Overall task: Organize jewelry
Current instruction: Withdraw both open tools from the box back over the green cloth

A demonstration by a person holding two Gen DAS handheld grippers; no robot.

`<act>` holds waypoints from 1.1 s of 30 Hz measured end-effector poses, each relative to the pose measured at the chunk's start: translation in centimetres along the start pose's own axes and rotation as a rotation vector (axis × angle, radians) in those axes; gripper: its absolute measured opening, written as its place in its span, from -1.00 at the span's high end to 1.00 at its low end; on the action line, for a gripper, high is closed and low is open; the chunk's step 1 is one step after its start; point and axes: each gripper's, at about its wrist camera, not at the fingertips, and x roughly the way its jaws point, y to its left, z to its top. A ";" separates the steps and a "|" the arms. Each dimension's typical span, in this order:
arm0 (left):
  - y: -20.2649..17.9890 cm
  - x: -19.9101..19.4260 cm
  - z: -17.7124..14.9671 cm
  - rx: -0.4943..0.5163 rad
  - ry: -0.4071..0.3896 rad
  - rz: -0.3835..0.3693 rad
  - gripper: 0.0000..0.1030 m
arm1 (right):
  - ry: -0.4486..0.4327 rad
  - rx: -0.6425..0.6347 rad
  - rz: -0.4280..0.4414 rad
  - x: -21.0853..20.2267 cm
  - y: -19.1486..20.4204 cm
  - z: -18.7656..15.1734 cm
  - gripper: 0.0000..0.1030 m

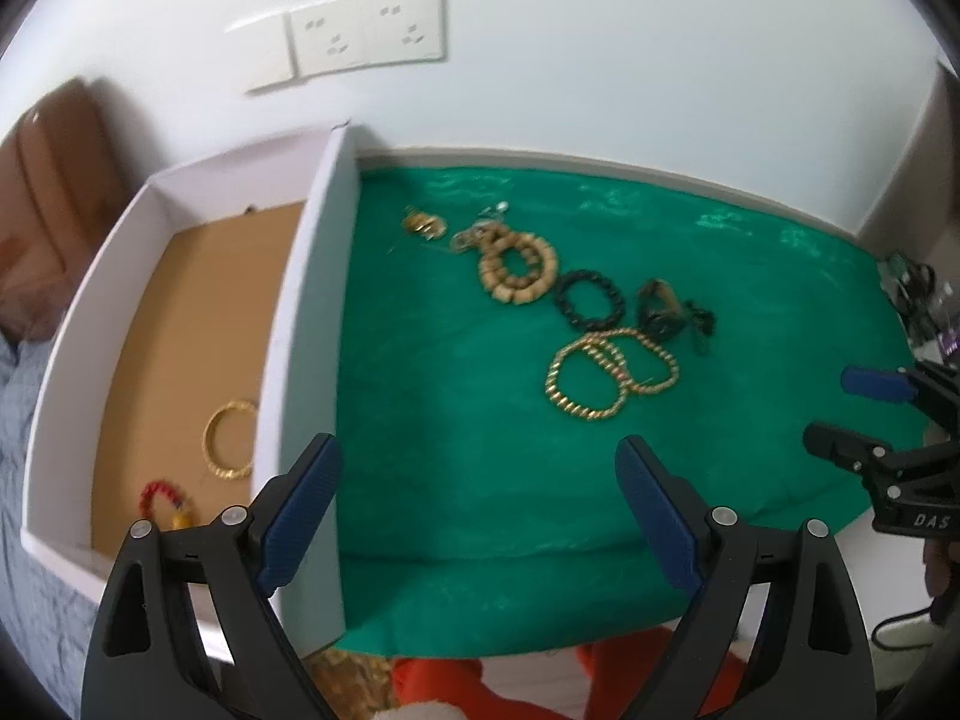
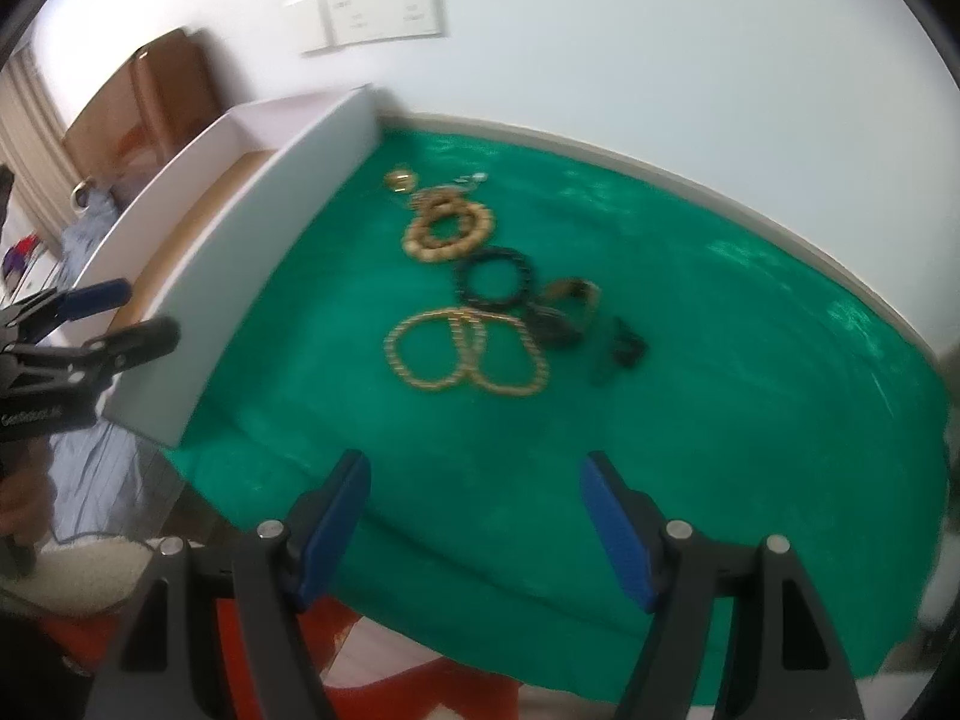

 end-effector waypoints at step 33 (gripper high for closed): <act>-6.0 2.2 1.7 0.107 0.060 -0.163 -0.93 | 0.016 0.113 -0.066 -1.6 -3.1 -3.6 -0.44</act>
